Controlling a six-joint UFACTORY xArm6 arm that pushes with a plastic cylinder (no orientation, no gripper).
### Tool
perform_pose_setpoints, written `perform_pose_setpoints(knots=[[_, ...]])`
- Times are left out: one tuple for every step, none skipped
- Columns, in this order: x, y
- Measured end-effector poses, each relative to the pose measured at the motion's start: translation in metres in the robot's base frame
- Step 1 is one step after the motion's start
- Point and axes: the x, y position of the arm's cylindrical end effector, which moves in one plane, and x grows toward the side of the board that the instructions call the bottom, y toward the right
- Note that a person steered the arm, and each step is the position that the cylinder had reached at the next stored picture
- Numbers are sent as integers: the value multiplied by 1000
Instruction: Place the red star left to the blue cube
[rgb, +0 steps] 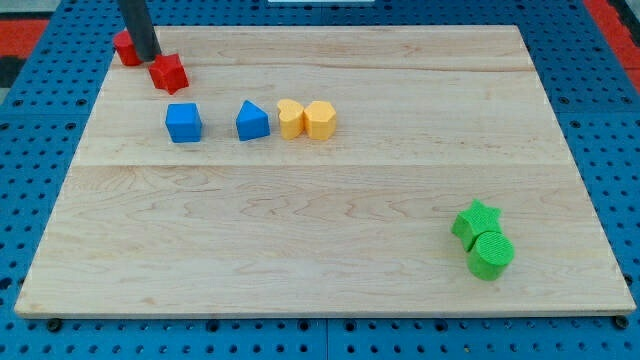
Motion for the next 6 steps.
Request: perform_pose_setpoints(knots=[[-9,1],[-5,52],[27,55],[63,37],[70,38],[48,24]])
